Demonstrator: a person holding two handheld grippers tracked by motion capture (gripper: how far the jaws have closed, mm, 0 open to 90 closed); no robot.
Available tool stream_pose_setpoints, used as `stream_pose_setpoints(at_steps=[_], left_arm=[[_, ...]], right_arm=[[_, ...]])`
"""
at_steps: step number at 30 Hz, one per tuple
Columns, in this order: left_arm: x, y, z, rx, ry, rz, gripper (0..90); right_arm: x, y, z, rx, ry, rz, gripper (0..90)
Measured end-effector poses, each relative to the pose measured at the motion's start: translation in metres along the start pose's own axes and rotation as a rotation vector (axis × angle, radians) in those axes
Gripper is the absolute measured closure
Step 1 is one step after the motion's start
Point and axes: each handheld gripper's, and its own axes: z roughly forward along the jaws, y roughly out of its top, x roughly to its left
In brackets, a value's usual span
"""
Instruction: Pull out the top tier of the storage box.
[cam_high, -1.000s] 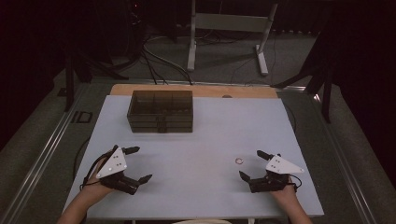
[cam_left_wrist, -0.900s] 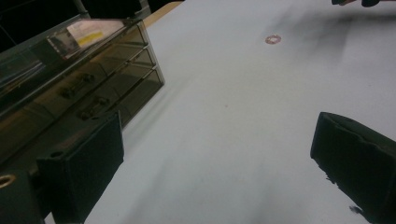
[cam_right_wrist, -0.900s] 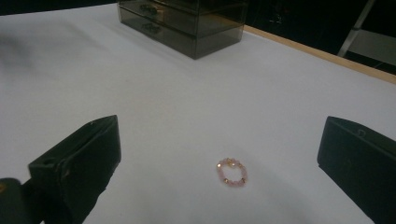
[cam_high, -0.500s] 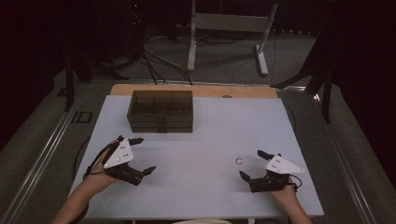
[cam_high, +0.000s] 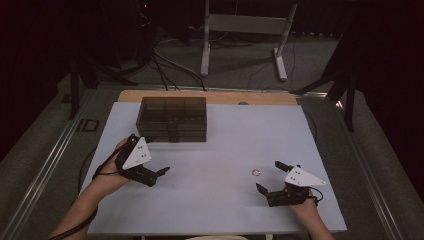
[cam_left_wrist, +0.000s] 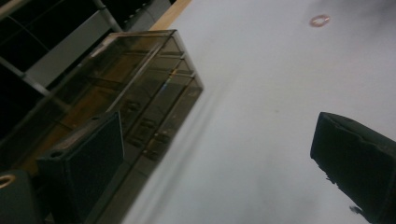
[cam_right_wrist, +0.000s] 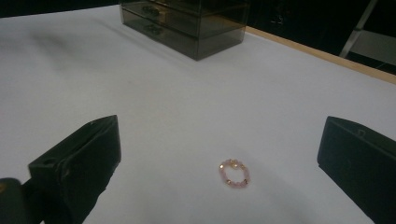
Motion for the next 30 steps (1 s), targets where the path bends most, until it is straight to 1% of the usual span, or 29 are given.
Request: stream_pose_setpoints(at_steps=[2, 3, 4, 5, 10, 13, 15, 17, 19, 20, 22, 24, 27, 30], left_arm=[[0.001, 0.002, 0.003, 0.013, 0.01, 0.014, 4.3], [0.002, 0.003, 0.004, 0.011, 0.008, 0.019, 4.4], [0.003, 0.004, 0.005, 0.013, 0.006, 0.012, 4.4], [0.004, 0.005, 0.007, 0.019, 0.016, 0.014, 4.4], [0.006, 0.007, 0.014, 0.064, 0.061, 0.059, 4.4], [0.007, 0.008, 0.018, 0.068, 0.071, 0.059, 4.4], [0.008, 0.009, 0.02, 0.083, 0.084, 0.077, 4.3], [0.008, 0.009, 0.022, 0.099, 0.092, 0.087, 4.3], [0.008, 0.009, 0.025, 0.121, 0.11, 0.109, 4.4], [0.008, 0.009, 0.026, 0.132, 0.113, 0.116, 4.3], [0.008, 0.009, 0.029, 0.153, 0.133, 0.139, 4.3], [0.008, 0.01, 0.032, 0.154, 0.132, 0.128, 4.3], [0.008, 0.01, 0.035, 0.174, 0.16, 0.166, 4.3], [0.007, 0.011, 0.039, 0.205, 0.178, 0.191, 4.3]], right_arm=[[0.0, 0.0, 0.0, -0.003, 0.001, 0.005, 0.0], [0.0, 0.0, 0.0, -0.007, 0.002, 0.005, 0.1], [0.0, 0.0, 0.0, -0.007, 0.003, 0.006, 0.1], [0.0, 0.0, 0.0, -0.005, 0.004, 0.007, 0.1], [0.0, 0.0, -0.001, -0.009, 0.006, 0.008, 0.1], [0.0, 0.0, -0.001, -0.008, 0.006, 0.012, 0.1], [0.0, 0.001, -0.001, -0.012, 0.01, 0.013, 0.1], [0.0, 0.001, -0.001, -0.012, 0.01, 0.014, 0.1], [0.0, 0.001, -0.002, -0.014, 0.013, 0.018, 0.1], [0.0, 0.001, -0.002, -0.015, 0.011, 0.018, 0.1], [0.0, 0.001, -0.001, -0.014, 0.013, 0.019, 0.1], [0.0, 0.001, -0.001, -0.013, 0.015, 0.023, 0.1], [0.0, 0.001, -0.002, -0.02, 0.022, 0.029, 0.1], [0.0, 0.001, -0.002, -0.02, 0.022, 0.03, 0.1]])
